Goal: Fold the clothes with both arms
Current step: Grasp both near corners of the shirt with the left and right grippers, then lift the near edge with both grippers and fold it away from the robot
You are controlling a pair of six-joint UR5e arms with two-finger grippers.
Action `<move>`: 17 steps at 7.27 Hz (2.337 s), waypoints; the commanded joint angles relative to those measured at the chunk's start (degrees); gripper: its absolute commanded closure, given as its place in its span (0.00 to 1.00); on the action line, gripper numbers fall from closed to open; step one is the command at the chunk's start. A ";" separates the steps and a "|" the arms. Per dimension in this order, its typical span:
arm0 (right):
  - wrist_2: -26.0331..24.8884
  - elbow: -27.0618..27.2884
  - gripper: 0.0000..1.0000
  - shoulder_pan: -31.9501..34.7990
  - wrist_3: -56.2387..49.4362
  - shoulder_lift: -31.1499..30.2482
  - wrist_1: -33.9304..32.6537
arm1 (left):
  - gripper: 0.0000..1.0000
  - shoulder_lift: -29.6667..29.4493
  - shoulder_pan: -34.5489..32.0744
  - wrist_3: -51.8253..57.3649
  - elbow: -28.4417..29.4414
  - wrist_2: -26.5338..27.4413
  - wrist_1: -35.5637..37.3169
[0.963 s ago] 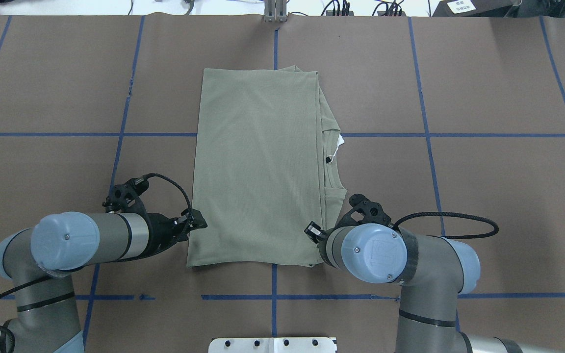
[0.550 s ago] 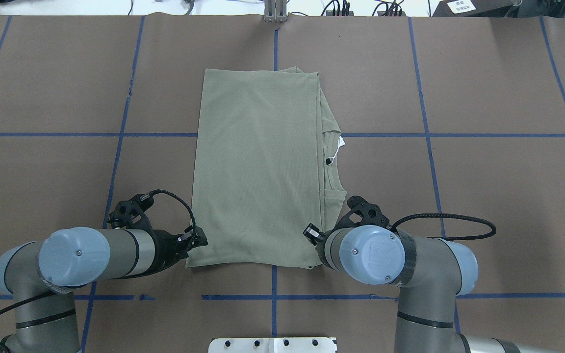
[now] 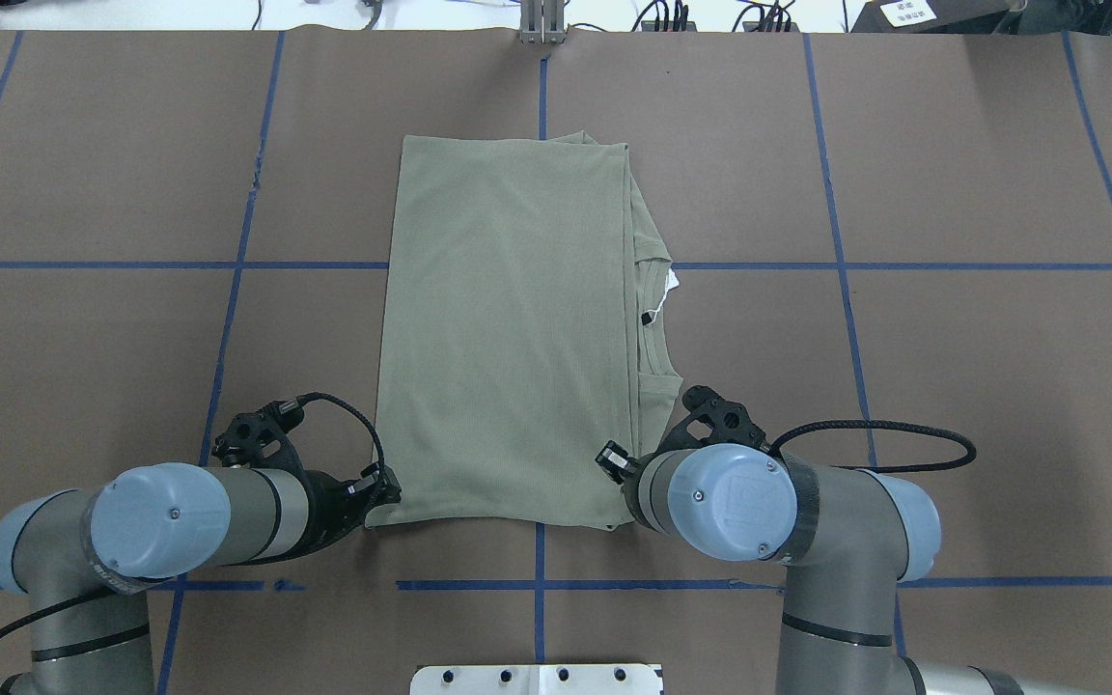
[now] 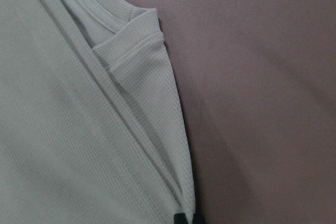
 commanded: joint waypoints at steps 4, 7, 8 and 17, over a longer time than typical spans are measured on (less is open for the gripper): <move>-0.07 0.35 1.00 0.15 0.22 0.18 0.00 | 1.00 -0.37 0.11 -0.08 -0.74 -0.26 0.21; 0.19 7.07 1.00 0.06 0.31 -3.13 -0.09 | 1.00 0.94 0.46 -3.39 -10.54 -1.57 2.31; 0.46 13.73 1.00 -0.20 0.40 -7.16 -0.09 | 1.00 0.86 1.85 -5.94 -15.28 -1.84 3.46; 8.45 -23.94 1.00 24.75 -3.47 18.70 10.42 | 1.00 -14.87 -23.26 10.99 5.90 -9.05 3.23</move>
